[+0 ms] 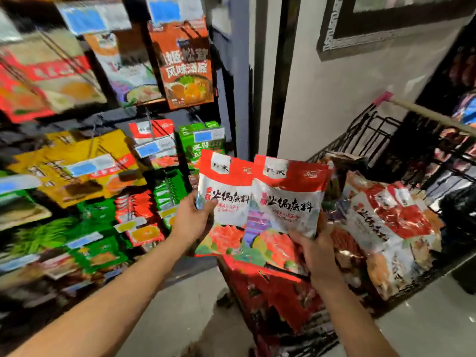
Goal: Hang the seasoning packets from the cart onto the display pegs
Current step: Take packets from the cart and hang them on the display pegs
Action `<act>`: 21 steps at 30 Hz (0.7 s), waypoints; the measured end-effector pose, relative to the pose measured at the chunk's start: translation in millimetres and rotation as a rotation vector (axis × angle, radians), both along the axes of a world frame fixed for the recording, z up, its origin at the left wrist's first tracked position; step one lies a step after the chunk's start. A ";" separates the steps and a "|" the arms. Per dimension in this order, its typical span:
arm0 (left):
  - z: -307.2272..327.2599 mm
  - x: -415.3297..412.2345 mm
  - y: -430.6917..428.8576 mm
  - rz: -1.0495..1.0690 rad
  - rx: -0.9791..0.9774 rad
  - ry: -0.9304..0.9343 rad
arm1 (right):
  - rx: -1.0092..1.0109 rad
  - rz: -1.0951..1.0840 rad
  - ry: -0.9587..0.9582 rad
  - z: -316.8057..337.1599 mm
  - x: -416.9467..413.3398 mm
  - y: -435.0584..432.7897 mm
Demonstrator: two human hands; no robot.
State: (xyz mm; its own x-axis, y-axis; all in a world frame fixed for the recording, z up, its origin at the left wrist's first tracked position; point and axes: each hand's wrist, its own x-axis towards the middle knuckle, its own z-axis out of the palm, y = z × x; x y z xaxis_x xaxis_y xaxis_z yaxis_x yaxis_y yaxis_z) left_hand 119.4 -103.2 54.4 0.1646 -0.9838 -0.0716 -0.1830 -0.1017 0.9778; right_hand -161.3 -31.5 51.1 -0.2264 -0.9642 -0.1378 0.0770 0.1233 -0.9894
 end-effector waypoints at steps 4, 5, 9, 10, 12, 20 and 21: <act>3.4 62.2 10.6 0.062 -0.030 -0.093 | -0.057 0.077 -0.040 6.8 58.8 -17.3; -0.6 79.5 10.9 0.065 -0.019 -0.078 | -0.064 0.067 -0.058 5.6 74.1 -21.9; -23.6 143.3 -2.4 0.100 0.063 0.032 | -0.053 0.027 -0.073 -0.9 138.4 -38.0; -28.5 156.5 -8.6 0.105 0.084 0.063 | -0.049 0.018 -0.081 -4.0 152.2 -41.6; -29.5 177.3 -18.7 0.072 0.103 0.103 | -0.041 -0.007 -0.065 -10.0 177.6 -47.5; -51.1 223.4 -68.4 -0.009 0.096 0.079 | -0.085 -0.088 -0.280 5.9 240.7 -56.8; -51.7 223.3 -73.8 -0.006 0.065 0.072 | -0.073 -0.108 -0.281 3.4 243.0 -61.6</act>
State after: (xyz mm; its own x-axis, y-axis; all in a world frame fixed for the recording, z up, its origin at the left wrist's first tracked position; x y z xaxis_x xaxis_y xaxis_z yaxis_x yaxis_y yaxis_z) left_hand 342.8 -177.0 2.7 0.1508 -0.9776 -0.1471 -0.1133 -0.1649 0.9798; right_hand 81.7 -93.1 54.5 -0.2910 -0.9463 -0.1408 0.3573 0.0290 -0.9335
